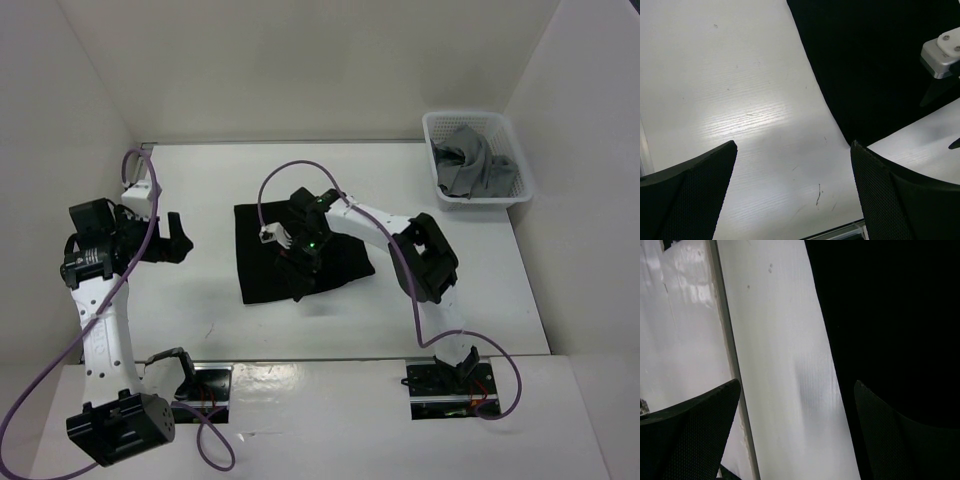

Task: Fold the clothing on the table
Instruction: Flatten the skirt out

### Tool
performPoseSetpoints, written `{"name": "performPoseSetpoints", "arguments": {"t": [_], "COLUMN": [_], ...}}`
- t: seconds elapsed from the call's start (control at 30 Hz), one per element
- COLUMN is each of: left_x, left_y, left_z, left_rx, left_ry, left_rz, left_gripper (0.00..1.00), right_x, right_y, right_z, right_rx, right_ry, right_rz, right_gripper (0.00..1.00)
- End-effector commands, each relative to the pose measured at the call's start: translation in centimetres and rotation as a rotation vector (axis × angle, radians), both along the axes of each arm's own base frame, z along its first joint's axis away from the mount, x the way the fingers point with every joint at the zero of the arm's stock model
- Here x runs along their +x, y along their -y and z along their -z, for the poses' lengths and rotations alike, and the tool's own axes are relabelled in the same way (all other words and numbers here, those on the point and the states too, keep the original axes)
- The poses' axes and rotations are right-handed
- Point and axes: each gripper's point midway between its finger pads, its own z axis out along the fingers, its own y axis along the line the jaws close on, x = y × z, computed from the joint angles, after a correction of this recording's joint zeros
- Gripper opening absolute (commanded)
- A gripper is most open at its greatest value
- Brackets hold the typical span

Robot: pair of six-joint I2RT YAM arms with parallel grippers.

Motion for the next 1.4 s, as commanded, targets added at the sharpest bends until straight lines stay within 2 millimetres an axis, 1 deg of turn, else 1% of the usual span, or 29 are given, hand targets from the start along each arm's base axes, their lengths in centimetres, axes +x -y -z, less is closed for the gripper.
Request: {"name": "performPoseSetpoints", "arguments": {"t": [0.0, 0.03, 0.1, 0.13, 0.2, 0.23, 0.27, 0.3, 0.37, 0.4, 0.47, 0.5, 0.53, 0.63, 0.67, 0.7, 0.73, 0.8, 0.83, 0.9, 1.03, 1.07, 1.1, 1.13, 1.17, 1.2, 1.23, 1.27, 1.37], "left_x": [0.2, 0.2, 0.2, 0.1, 0.1, 0.1, 0.1, 0.1, 0.1, 0.1, 0.1, 0.1, 0.1, 0.1, 0.1, 0.0, 0.0, 0.0, 0.0, 0.0, -0.1, -0.1, -0.1, -0.1, -0.1, -0.1, -0.1, -0.1, -0.2], "left_y": [0.0, 0.0, -0.2, -0.1, -0.1, -0.1, -0.1, -0.4, -0.4, -0.4, -0.4, -0.4, -0.4, -0.2, -0.2, -0.2, -0.2, -0.2, -0.2, -0.2, 0.0, 0.0, 0.0, 0.0, 0.1, 0.1, 0.1, 0.1, 0.3], "left_z": [-0.5, -0.5, -0.5, -0.7, -0.7, -0.7, -0.7, -0.7, -0.7, -0.7, -0.7, -0.7, -0.7, -0.7, -0.7, -0.9, -0.9, -0.9, -0.9, -0.9, -1.2, -1.2, -1.2, -1.2, -1.2, -1.2, -1.2, -1.2, -1.5], "left_rx": [-0.004, -0.004, -0.004, 0.0, 0.0, 0.0, 0.0, 0.0, 0.0, 0.0, 0.0, 0.0, 0.0, -0.006, -0.006, -0.002, -0.002, -0.002, -0.002, -0.002, -0.004, -0.004, -0.004, -0.004, -0.003, -0.003, -0.003, -0.003, -0.004], "left_ry": [0.03, 0.03, 0.03, 0.038, 0.038, 0.038, 0.038, 0.038, 0.038, 0.038, 0.038, 0.038, 0.038, 0.041, 0.041, 0.049, 0.049, 0.049, 0.049, 0.049, 0.06, 0.06, 0.06, 0.06, 0.064, 0.064, 0.064, 0.064, 0.075], "left_rz": [0.004, 0.004, -0.005, -0.005, -0.005, -0.005, -0.005, -0.014, -0.014, -0.014, -0.014, -0.014, -0.014, -0.008, -0.008, -0.007, -0.007, -0.007, -0.007, -0.007, -0.001, 0.0, 0.0, 0.0, 0.011, 0.012, 0.012, 0.012, 0.019], "left_gripper": [1.0, 1.0, 1.0, 1.0, 1.0, 1.0, 1.0, 1.0, 1.0, 1.0, 1.0, 1.0, 1.0, 1.0, 1.0, 1.0, 1.0, 1.0, 1.0, 1.0, 1.0, 1.0, 1.0, 1.0, 1.0, 1.0, 1.0, 1.0, 1.0], "right_x": [1.1, 1.2, 0.7, 0.7, -0.4, -0.3, -0.7, -0.9, -0.7, -0.7, -0.8, -0.6, -0.7, -0.6, -1.0, -1.0, -1.1, -1.8, -1.7, -3.0, -4.3, -4.6, -4.9, -5.8, -6.0, -6.4, -6.8, -6.2, -5.8], "right_y": [-2.3, -2.5, -3.3, -3.2, -3.8, -4.0, -4.1, -4.5, -4.6, -4.6, -4.4, -4.4, -4.1, -4.0, -3.9, -3.9, -3.5, -2.4, -2.1, -0.6, 2.5, 3.4, 3.8, 5.1, 5.9, 6.7, 7.7, 8.4, 10.9], "right_z": [-3.1, -3.2, -2.5, -1.8, -1.4, -0.9, -0.5, -0.5, 0.5, 0.5, 1.5, 1.6, 2.4, 2.8, 3.2, 3.2, 3.6, 4.3, 4.1, 4.5, 4.6, 4.5, 4.1, 4.1, 3.9, 3.3, 3.3, 2.8, 2.4], "right_rx": [0.1, 0.103, 0.092, 0.075, 0.069, 0.068, 0.055, 0.065, 0.05, 0.05, 0.032, 0.024, 0.006, -0.002, -0.016, -0.017, -0.028, -0.067, -0.068, -0.111, -0.187, -0.201, -0.205, -0.25, -0.265, -0.288, -0.322, -0.349, -0.442], "right_ry": [0.068, 0.069, 0.067, 0.05, 0.042, 0.041, 0.041, 0.05, 0.048, 0.048, 0.032, 0.041, 0.036, 0.044, 0.042, 0.042, 0.051, 0.03, 0.047, 0.011, 0.012, 0.023, 0.019, -0.015, -0.011, -0.018, -0.026, 0.023, 0.095], "right_rz": [0.019, 0.026, 0.011, 0.011, -0.016, -0.016, -0.026, -0.036, -0.034, -0.034, -0.034, -0.031, -0.022, -0.02, -0.028, -0.028, -0.035, -0.047, -0.063, -0.087, -0.152, -0.184, -0.2, -0.221, -0.248, -0.259, -0.264, -0.277, -0.278], "right_gripper": [0.98, 0.98, 0.98, 0.98, 0.98, 0.98, 0.98, 0.98, 0.98, 0.98, 0.98, 0.98, 0.98, 0.98, 0.98, 0.98, 0.98, 0.98, 0.98, 0.98, 0.98, 0.98, 0.98, 0.98, 0.98, 0.98, 0.98, 0.98, 0.98]}}
